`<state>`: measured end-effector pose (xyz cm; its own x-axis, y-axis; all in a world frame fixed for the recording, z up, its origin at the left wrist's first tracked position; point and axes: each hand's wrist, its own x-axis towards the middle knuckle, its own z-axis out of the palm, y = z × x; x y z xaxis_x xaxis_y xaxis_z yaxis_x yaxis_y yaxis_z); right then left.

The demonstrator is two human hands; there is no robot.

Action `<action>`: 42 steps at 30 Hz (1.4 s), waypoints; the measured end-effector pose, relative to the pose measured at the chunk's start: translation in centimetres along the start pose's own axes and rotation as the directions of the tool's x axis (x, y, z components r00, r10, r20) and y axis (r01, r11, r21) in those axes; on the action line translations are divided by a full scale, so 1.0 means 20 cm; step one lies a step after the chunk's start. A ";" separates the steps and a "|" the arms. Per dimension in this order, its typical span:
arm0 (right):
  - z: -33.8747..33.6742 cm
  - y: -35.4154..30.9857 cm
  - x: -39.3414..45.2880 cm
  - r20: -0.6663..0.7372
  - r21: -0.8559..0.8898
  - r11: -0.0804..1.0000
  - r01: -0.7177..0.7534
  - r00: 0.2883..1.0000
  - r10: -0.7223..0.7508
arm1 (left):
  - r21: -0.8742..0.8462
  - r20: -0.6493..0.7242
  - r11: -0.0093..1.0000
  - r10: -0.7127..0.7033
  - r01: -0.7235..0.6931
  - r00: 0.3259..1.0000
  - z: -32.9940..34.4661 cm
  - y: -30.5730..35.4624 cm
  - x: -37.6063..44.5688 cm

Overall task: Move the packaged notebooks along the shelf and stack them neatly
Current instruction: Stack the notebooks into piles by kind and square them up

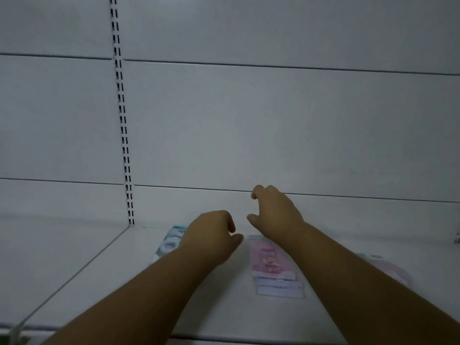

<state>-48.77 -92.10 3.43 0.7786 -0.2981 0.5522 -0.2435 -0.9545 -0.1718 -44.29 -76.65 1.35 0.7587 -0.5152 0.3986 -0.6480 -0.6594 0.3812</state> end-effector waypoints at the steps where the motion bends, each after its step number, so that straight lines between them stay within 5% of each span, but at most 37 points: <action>1: -0.01 -0.07 0.01 -0.014 0.022 0.998 0.050 0.999 -0.050 | 0.023 -0.028 1.000 -0.008 0.009 1.000 -0.05 -0.07 0.00; 11: 0.02 -1.43 0.09 -0.078 0.120 0.915 0.385 0.922 -0.378 | 0.267 -0.186 0.942 -0.158 0.205 0.970 -0.76 -1.22 -0.37; 24: 0.49 -3.39 0.23 0.033 0.278 0.825 0.492 0.853 -0.520 | 0.343 -0.282 0.817 -0.382 0.464 0.880 -1.63 -2.80 -0.97; 34: 1.05 -3.99 0.63 0.098 0.249 0.831 0.497 0.841 -0.532 | 0.405 -0.345 0.760 -0.387 0.508 0.855 -1.78 -3.64 -0.57; 42: 1.28 -4.17 0.80 0.146 0.185 0.901 0.392 0.896 -0.420 | 0.446 -0.101 0.734 -0.527 0.512 0.844 -1.78 -4.03 -0.22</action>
<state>-1.22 -17.30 5.67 0.8843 0.1337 0.4473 0.1928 -0.9772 -0.0890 2.18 -1.69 -1.45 0.9751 -0.0322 0.2196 -0.0580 -0.9920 0.1120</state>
